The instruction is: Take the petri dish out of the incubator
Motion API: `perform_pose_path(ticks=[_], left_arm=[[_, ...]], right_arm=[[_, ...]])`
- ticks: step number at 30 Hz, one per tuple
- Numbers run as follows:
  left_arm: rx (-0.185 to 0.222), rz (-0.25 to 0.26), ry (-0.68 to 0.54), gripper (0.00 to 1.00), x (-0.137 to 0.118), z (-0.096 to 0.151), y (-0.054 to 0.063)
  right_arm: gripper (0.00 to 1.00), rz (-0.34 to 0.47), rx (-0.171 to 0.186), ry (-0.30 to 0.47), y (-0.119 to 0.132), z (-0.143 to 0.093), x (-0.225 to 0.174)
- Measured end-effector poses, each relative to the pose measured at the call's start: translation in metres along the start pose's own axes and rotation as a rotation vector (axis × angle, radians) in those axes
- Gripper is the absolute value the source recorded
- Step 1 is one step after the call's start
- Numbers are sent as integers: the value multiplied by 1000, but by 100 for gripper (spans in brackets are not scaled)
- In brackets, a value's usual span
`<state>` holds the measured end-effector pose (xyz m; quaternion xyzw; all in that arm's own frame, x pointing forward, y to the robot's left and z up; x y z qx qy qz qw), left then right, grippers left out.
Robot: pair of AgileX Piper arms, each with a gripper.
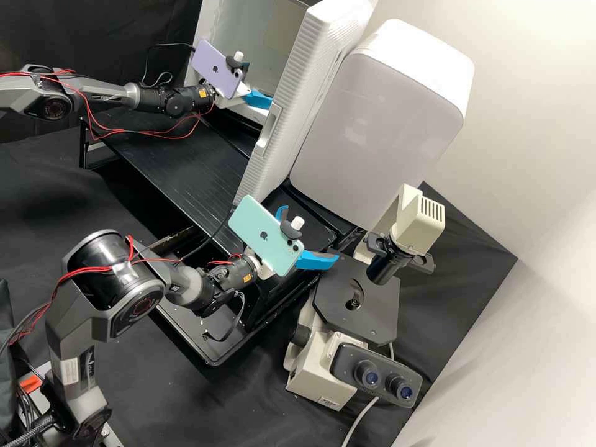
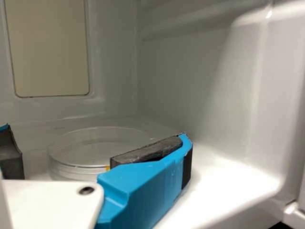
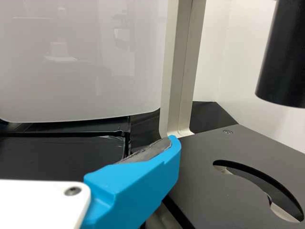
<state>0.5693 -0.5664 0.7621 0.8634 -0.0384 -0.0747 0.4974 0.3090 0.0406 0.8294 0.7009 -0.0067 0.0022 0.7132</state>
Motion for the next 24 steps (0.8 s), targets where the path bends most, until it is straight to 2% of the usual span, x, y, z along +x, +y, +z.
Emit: perform_pose_path(ticks=[5, 8, 16, 24], left_arm=[[-9, -1, -17, 0, 0, 2, 0], [1, -6, -30, 0, 0, 3, -1], [-3, -14, -36, 0, 0, 4, -4], [17, -14, -36, 0, -1, 4, -5]], right_arm=[[100, 0, 0, 0, 0, 0, 0], [100, 0, 0, 0, 0, 0, 0], [100, 0, 0, 0, 0, 0, 0], [100, 0, 0, 0, 0, 0, 0]])
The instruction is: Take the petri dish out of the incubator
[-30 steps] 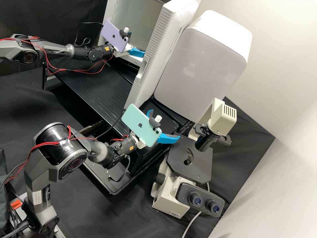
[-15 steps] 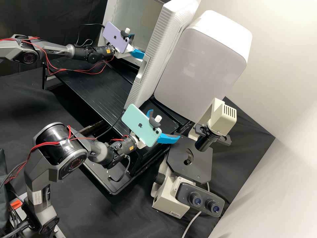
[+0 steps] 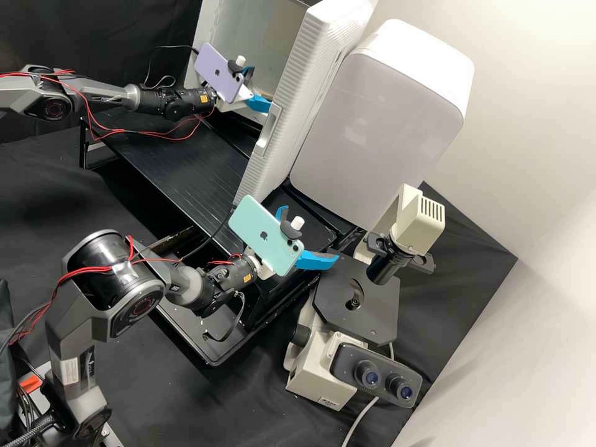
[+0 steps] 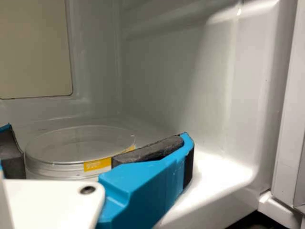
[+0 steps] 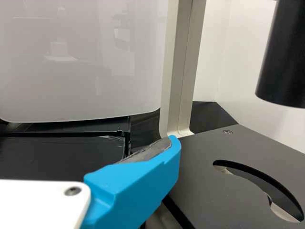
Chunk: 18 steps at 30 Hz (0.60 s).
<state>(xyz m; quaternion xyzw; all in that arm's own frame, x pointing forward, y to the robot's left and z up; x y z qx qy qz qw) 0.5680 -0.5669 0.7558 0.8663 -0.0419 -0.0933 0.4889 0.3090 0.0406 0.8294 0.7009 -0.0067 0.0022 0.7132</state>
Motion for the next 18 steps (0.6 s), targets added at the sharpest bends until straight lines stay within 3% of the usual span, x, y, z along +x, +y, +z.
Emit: perform_pose_path(ticks=[18], left_arm=[[3, 8, -1, 0, 0, 0, -1]], right_arm=[[100, 0, 0, 0, 0, 0, 0]])
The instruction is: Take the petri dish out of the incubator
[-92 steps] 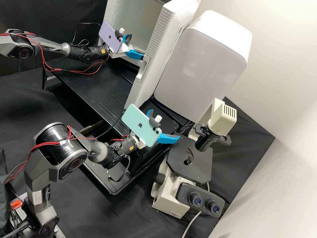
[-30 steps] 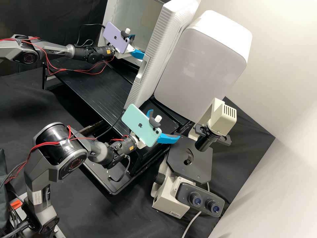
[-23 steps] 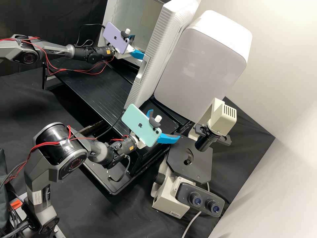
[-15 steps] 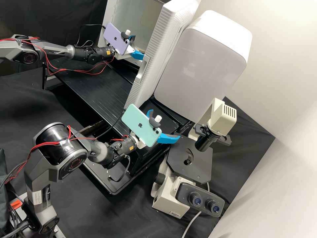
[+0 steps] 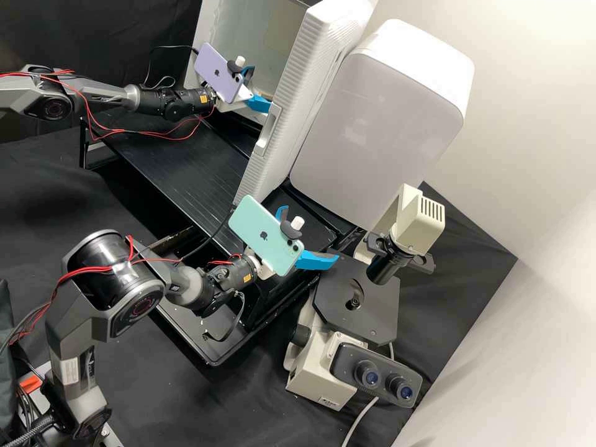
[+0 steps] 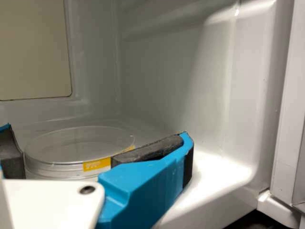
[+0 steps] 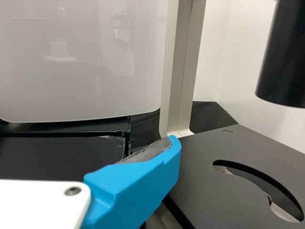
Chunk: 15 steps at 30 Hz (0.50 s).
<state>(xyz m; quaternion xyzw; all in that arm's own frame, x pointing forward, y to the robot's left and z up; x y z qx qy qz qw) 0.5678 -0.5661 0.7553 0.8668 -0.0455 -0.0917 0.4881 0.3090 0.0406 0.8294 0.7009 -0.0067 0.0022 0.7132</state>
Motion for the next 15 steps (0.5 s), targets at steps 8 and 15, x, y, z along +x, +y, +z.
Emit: perform_pose_path(ticks=[8, 15], left_arm=[[8, 2, 4, 0, 0, 0, 0], [8, 1, 1, 0, 0, 1, -1]], right_arm=[[100, 0, 0, 0, 0, 0, 0], [100, 0, 0, 0, 0, 0, 0]])
